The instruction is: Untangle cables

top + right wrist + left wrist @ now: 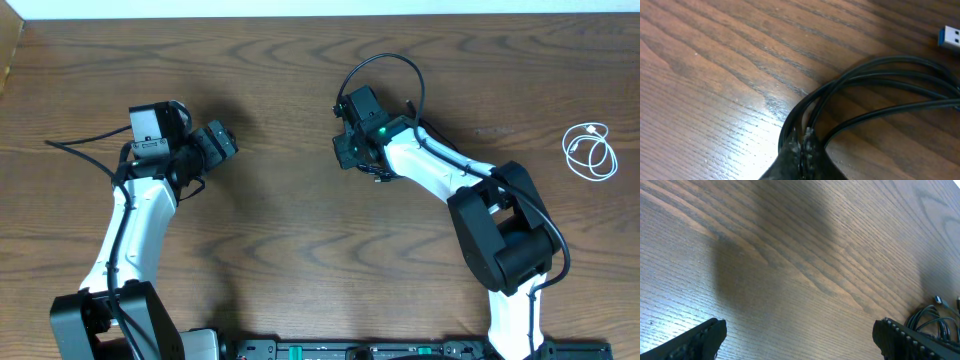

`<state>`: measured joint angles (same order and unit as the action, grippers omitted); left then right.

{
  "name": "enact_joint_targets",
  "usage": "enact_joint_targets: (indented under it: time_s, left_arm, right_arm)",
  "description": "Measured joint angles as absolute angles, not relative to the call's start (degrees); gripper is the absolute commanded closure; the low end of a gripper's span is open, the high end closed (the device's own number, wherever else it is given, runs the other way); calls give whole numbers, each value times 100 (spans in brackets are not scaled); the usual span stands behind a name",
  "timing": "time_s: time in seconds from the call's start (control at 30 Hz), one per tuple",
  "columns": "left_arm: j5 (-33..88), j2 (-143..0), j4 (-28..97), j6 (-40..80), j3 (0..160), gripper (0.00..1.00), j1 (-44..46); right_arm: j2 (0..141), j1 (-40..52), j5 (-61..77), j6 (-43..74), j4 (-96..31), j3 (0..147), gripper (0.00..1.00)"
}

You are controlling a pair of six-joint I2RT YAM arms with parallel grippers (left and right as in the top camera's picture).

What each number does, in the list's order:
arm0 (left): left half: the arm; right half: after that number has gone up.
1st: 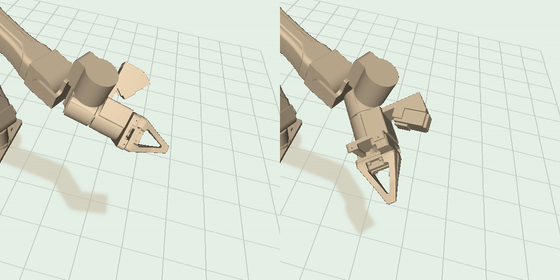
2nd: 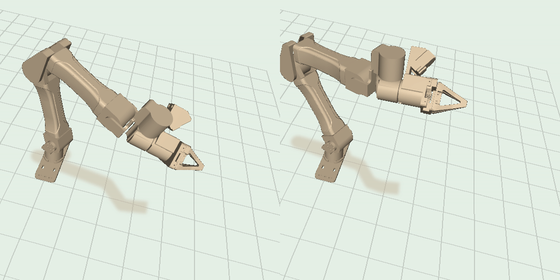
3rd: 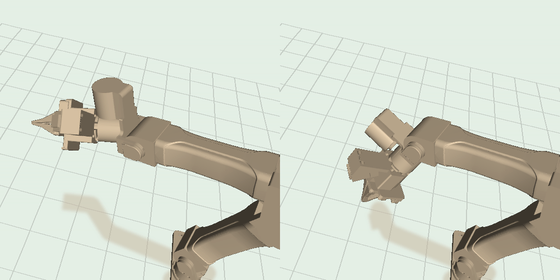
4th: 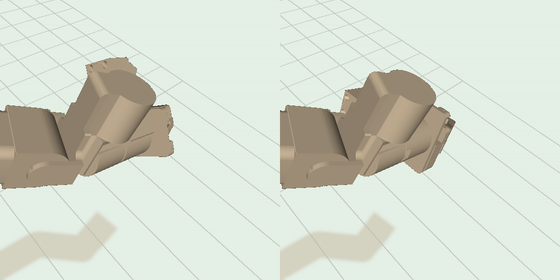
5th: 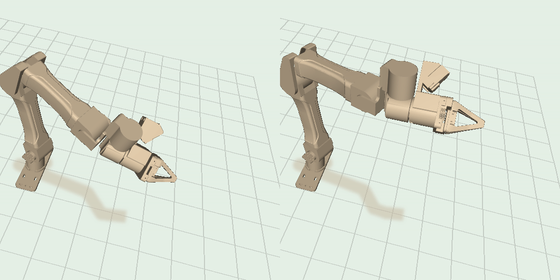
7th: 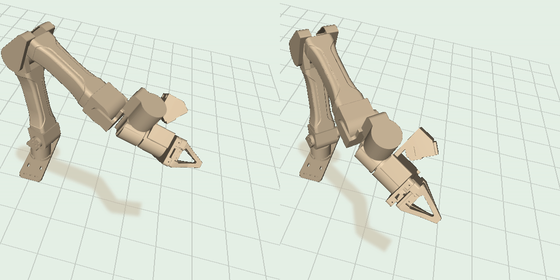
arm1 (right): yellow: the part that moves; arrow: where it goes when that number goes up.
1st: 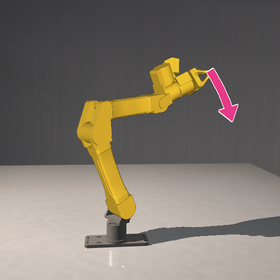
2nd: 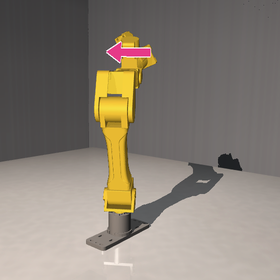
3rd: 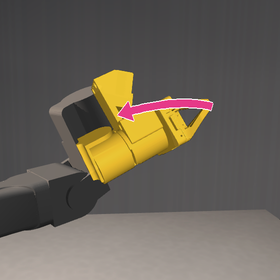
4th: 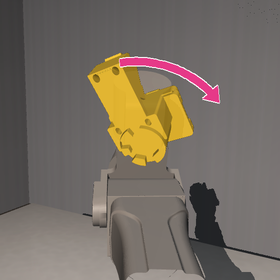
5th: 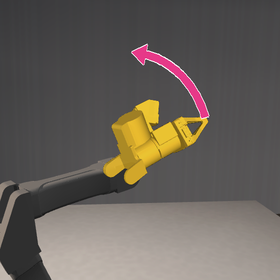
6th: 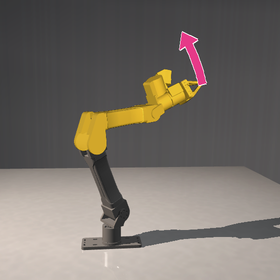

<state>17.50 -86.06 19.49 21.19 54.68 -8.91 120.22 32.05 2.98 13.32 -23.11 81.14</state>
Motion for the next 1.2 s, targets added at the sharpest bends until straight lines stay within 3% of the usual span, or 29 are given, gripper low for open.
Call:
enact_joint_targets:
  time_s: [0.27, 0.33, 0.37, 0.53, 0.6, 0.73, 1.03, 1.1, 1.17, 1.2]
  left_arm:
    - [1750, -8606, 1949, 2119, 5468, 2, -891]
    - [1750, -8606, 1949, 2119, 5468, 2, -891]
    - [1750, -8606, 1949, 2119, 5468, 2, -891]
    - [1750, -8606, 1949, 2119, 5468, 2, -891]
    - [1750, -8606, 1949, 2119, 5468, 2, -891]
    - [1752, -8606, 1949, 2119, 5468, 2, -891]
    - [1750, -8606, 1951, 2119, 5468, 2, -891]
    - [1752, -8606, 1949, 2119, 5468, 2, -891]
    - [1750, -8606, 1949, 2119, 5468, 2, -891]
    - [1750, -8606, 1949, 2119, 5468, 2, -891]
  right_arm:
    - [12092, 3336, 294, 1317, -2359, 8114, 89]
    - [12101, 3389, 298, 1317, -2359, 8114, 84]
    - [12101, 3409, 298, 1315, -2366, 8114, 76]
    - [12103, 3531, 346, 1315, -2427, 8114, 72]
    - [12103, 3605, 449, 1315, -2414, 8114, 77]
    - [12114, 3798, 631, 1334, -2217, 8112, 99]
    - [12121, 4139, 821, 1181, -1664, 8108, 99]
    - [12097, 4125, 819, 1146, -1660, 8108, 96]
    - [12001, 4071, 794, 1120, -1647, 8108, 76]
    - [11939, 4045, 779, 1103, -1643, 8108, 76]
